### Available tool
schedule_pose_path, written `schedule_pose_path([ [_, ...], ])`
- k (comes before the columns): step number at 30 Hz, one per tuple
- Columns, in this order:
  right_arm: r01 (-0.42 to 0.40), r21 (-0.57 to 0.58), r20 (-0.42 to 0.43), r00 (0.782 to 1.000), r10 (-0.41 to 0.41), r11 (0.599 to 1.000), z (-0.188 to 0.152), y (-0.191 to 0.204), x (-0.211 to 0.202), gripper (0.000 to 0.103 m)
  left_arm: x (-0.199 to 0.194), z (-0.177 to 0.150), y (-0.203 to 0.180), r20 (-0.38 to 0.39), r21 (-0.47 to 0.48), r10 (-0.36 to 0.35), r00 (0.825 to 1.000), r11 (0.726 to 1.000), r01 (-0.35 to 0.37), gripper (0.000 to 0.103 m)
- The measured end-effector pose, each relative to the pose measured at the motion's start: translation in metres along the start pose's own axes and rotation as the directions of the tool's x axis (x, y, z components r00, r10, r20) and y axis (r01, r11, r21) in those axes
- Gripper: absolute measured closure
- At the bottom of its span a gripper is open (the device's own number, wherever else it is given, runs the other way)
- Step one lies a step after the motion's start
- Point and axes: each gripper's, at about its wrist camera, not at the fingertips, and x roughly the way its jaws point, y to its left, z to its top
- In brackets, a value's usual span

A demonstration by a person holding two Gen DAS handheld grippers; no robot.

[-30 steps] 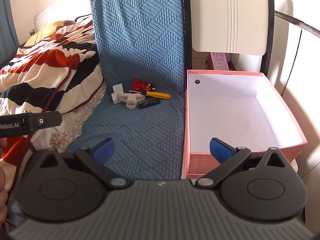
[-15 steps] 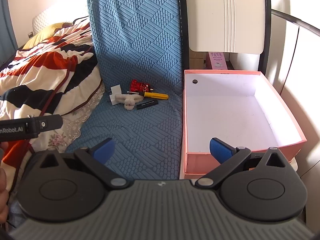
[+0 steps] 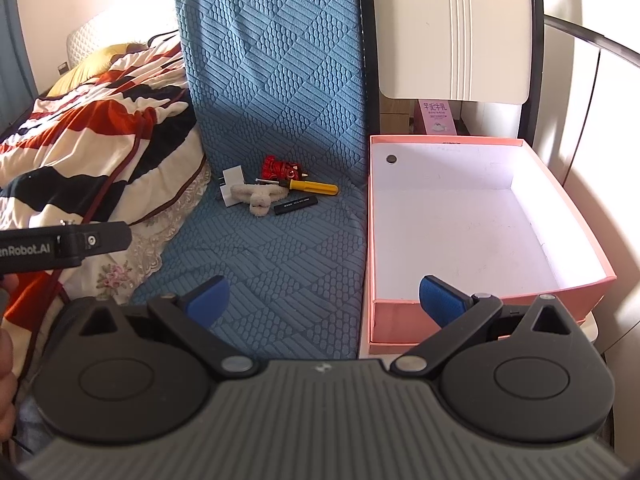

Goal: Organize rigid objects

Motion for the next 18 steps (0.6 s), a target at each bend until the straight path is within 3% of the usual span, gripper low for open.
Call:
schedule_pose_path([
  [18, -0.004, -0.004, -0.003, 1.000, 0.004, 1.000, -0.0004, 0.0003, 0.0019, 0.000, 0.0023, 0.0001, 0.0012, -0.007, -0.003, 0.000, 1.000, 1.000, 0.000, 0.000],
])
